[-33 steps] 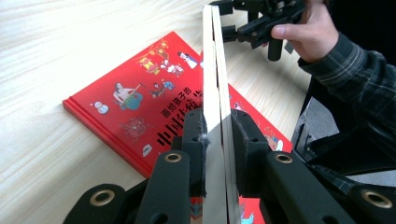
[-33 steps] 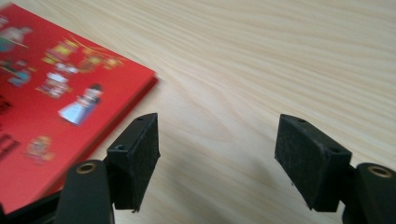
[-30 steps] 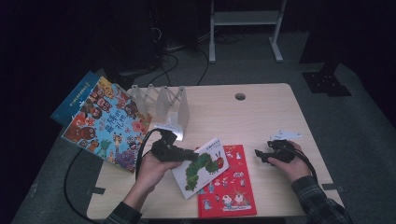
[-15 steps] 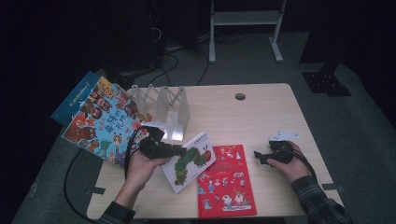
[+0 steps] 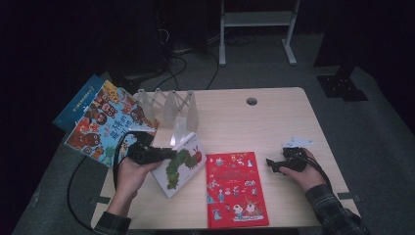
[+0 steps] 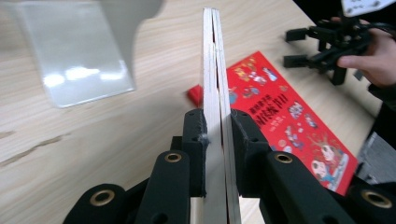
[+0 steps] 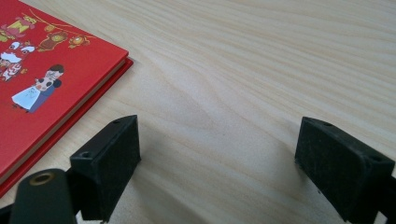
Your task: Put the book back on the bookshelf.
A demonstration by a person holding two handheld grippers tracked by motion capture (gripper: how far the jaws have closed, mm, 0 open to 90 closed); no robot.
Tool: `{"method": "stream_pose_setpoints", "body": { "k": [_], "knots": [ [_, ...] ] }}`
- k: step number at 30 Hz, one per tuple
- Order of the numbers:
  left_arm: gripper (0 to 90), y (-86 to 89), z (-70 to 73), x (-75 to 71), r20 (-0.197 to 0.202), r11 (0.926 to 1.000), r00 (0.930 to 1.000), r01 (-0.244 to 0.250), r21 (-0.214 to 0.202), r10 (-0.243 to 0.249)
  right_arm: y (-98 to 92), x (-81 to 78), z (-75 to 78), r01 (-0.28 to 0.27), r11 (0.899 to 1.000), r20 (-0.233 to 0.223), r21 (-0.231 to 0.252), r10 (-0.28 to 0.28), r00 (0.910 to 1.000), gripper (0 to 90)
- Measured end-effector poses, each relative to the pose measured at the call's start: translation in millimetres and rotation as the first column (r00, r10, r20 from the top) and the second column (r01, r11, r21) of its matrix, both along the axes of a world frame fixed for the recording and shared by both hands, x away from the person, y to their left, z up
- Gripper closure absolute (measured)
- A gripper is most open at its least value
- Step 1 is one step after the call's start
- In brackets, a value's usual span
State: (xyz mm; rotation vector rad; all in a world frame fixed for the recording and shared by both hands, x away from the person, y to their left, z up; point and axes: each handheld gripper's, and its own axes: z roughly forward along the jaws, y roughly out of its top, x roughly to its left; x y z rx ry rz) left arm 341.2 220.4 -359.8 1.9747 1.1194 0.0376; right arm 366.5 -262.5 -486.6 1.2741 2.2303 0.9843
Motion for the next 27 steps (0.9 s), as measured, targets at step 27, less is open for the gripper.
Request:
{"method": "stream_pose_setpoints", "body": {
  "k": [27],
  "knots": [
    [76.9, 15.7, 0.8, 39.5, 0.099, 0.9774, 0.9797, -0.184, 0.104, 0.174, 0.1, -0.1, 0.0, 0.001, 1.0, 0.0, 0.0, -0.001, 1.0, 13.0]
  ]
}}
